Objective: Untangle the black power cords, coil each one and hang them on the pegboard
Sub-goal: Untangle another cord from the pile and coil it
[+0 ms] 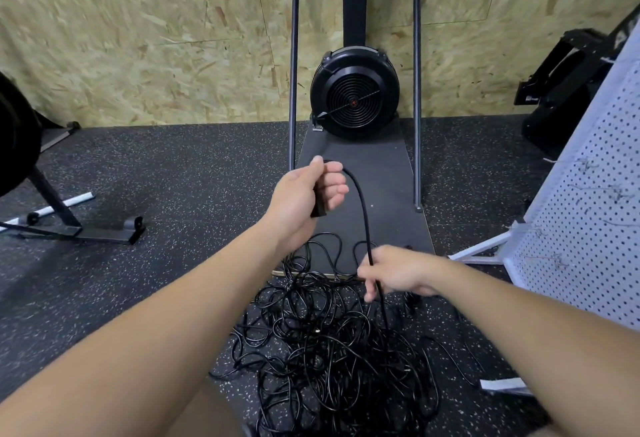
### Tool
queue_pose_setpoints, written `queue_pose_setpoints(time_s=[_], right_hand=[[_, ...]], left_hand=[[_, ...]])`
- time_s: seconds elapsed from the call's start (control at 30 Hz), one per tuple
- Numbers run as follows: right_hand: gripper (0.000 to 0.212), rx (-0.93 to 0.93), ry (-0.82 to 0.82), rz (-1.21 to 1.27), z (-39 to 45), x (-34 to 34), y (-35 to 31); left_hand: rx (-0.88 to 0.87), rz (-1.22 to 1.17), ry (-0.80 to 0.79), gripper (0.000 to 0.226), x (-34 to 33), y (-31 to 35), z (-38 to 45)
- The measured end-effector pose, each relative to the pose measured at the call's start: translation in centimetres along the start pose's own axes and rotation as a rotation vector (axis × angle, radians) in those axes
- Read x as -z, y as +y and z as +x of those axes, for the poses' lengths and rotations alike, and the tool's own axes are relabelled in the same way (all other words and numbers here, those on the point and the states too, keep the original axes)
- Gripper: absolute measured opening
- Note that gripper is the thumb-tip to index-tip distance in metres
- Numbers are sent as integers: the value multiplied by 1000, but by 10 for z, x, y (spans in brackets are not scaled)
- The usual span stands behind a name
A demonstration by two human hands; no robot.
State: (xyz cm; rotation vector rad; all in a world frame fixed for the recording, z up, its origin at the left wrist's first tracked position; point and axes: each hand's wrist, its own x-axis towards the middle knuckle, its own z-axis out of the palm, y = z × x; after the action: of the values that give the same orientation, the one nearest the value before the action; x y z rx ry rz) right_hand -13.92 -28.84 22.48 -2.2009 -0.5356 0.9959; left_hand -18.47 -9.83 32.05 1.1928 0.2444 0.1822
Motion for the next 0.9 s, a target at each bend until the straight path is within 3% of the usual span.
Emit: queue_pose_setpoints(time_s=[0.1, 0.2, 0.37, 0.43, 0.5, 0.6, 0.67, 0.9], right_hand=[[28, -36, 242, -65, 1, -21, -6], [36, 27, 345, 240, -11, -27, -16], [14, 226, 537, 436, -31, -15, -13], [9, 225, 551, 364, -35, -14, -10], [12, 246, 546, 133, -37, -17, -7], [27, 385, 487, -261, -45, -29, -11], [29, 490, 481, -396, -53, -32, -21], [27, 612, 464, -247, -91, 8, -57]], left_hand=[[-25, -37, 5, 32, 5, 4, 4], [2, -185, 92, 21, 15, 9, 14], [45, -254, 212, 35, 39, 9, 27], [58, -242, 217, 39, 41, 7, 26], [69, -238, 196, 38, 38, 5, 23], [65, -194, 142, 36, 36, 0, 22], [42, -89, 89, 37, 35, -4, 21], [38, 292, -145, 37, 27, -8, 0]])
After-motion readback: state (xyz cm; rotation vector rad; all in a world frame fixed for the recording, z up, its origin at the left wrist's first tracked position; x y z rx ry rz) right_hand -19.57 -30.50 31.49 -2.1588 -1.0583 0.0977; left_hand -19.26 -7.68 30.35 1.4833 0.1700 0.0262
